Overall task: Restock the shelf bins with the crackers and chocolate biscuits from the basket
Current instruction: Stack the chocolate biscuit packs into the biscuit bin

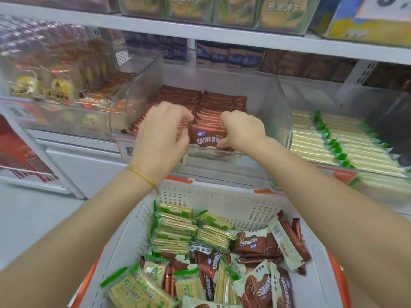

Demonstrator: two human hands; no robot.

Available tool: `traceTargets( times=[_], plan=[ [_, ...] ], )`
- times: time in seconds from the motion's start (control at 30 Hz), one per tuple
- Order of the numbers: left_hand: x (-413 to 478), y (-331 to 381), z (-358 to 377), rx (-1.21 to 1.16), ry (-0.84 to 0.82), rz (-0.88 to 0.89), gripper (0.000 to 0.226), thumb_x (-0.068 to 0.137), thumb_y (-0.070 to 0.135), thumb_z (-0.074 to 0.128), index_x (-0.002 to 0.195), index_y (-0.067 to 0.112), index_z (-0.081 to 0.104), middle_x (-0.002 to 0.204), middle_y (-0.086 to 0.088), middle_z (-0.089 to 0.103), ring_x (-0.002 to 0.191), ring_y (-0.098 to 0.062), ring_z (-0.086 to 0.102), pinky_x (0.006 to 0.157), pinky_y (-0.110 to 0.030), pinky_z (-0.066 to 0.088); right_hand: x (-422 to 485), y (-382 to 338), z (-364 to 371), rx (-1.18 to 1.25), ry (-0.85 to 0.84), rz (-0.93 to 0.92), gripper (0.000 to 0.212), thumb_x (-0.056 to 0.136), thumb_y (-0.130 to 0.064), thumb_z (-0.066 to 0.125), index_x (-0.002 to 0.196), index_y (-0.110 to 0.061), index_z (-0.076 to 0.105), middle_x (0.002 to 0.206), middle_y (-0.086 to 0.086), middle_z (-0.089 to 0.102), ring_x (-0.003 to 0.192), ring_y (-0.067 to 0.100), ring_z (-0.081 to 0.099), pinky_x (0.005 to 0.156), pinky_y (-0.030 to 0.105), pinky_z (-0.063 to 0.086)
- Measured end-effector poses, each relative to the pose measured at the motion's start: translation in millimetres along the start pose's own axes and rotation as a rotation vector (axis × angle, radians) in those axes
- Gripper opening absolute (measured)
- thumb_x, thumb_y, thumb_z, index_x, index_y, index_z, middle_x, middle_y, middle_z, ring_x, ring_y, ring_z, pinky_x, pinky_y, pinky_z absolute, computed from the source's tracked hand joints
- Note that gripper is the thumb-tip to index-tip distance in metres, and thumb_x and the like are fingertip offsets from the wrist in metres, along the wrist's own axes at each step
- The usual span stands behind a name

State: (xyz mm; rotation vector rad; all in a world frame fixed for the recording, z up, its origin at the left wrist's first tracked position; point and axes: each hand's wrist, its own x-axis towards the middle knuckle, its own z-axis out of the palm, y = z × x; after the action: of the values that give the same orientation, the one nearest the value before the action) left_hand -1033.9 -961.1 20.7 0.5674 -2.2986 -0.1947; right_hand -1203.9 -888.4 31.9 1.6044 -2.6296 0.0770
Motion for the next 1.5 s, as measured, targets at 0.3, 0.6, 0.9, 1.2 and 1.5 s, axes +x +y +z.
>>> traceTargets(
  times=[0.3,0.6,0.9,1.2,1.5],
  plan=[
    [-53,8,19,0.106,-0.100,0.127,0.034,0.071,0.002,0.053,0.102,0.008,0.064,0.115,-0.014,0.055,0.101,-0.037,0.051,0.080,-0.048,0.046,9,-5,11,-0.142,-0.013,0.019,0.076,0.071,-0.050,0.077,0.126,-0.010,0.044,0.126,0.011,0.050,0.118,0.032,0.051,0.086,0.041,0.045],
    [-76,23,30,0.032,-0.166,0.186,0.031,0.070,-0.005,0.058,0.099,0.004,0.064,0.104,-0.015,0.057,0.091,-0.036,0.054,0.070,-0.047,0.047,-45,5,-28,0.174,0.161,-0.018,0.038,0.078,-0.037,0.074,0.099,-0.018,0.049,0.104,0.004,0.053,0.094,0.026,0.055,0.076,0.037,0.043],
    [-115,49,64,-0.046,-0.490,0.235,0.022,0.078,0.006,0.052,0.096,0.007,0.064,0.109,-0.012,0.057,0.098,-0.031,0.053,0.074,-0.045,0.051,-168,48,134,0.087,-0.763,-0.210,0.011,0.084,-0.011,0.063,0.094,-0.015,0.061,0.082,-0.007,0.054,0.085,0.016,0.051,0.063,0.027,0.040],
    [-131,42,64,-0.074,-0.556,0.185,0.022,0.077,0.002,0.068,0.098,0.007,0.067,0.113,-0.014,0.058,0.103,-0.031,0.055,0.086,-0.043,0.051,-186,56,197,-0.206,-0.815,-0.436,0.049,0.079,-0.036,0.073,0.118,-0.018,0.050,0.121,0.002,0.056,0.114,0.024,0.045,0.094,0.042,0.037],
    [-123,45,69,-0.300,-0.696,-0.532,0.057,0.088,0.017,0.060,0.139,0.009,0.036,0.136,-0.009,0.040,0.126,-0.022,0.041,0.108,-0.034,0.034,-168,51,141,0.826,-0.620,0.092,0.013,0.084,-0.016,0.071,0.093,-0.012,0.063,0.089,0.007,0.067,0.076,0.018,0.063,0.067,0.031,0.051]
  ],
)
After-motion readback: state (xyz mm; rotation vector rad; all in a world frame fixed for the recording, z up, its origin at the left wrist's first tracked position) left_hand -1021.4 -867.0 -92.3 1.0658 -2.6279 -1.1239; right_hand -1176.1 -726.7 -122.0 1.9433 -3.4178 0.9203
